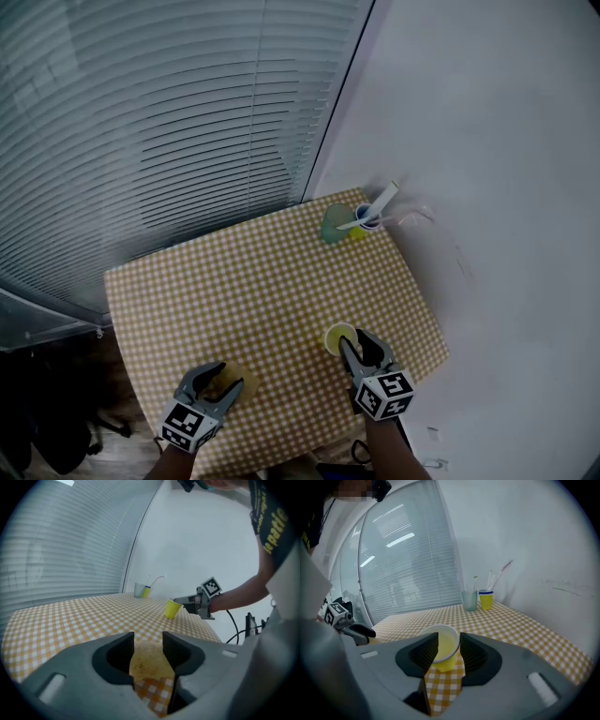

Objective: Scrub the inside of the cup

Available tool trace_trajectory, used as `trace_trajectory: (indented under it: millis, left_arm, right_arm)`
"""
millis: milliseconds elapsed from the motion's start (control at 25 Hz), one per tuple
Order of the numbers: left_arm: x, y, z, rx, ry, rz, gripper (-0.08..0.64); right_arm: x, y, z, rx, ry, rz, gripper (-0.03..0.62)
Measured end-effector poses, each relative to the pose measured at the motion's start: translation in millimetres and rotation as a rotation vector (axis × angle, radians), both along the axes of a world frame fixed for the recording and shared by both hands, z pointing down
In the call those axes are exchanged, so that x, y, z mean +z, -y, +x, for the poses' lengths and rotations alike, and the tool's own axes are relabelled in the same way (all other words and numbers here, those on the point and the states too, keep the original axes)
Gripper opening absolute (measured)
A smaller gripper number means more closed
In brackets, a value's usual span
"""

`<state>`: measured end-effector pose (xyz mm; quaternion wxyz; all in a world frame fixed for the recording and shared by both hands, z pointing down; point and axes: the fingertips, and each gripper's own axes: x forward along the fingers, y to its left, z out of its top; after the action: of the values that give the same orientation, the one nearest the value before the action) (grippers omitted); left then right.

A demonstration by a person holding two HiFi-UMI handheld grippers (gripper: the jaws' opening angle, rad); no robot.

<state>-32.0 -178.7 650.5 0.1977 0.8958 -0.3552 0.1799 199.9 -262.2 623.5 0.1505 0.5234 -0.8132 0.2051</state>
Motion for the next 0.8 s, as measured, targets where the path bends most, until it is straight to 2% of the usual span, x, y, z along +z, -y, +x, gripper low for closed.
trace_trajectory:
  millis: [240, 320, 640, 800]
  left_arm:
    - [-6, -2, -1, 0.006, 0.029, 0.026, 0.187]
    - [-9, -3, -3, -0.004, 0.043, 0.048, 0.187]
    - [-7, -3, -10, -0.096, 0.062, 0.016, 0.196]
    - [-11, -1, -15, -0.149, 0.065, 0.038, 0.214]
  right_arm:
    - [2, -6, 3, 0.004, -0.029, -0.013, 0.138]
    - [4, -8, 4, 0.002, -0.042, -0.020, 0.118]
    - [14, -15, 6, -0.001, -0.062, -0.047, 0.050]
    - [14, -17, 6, -0.001, -0.063, -0.048, 0.044]
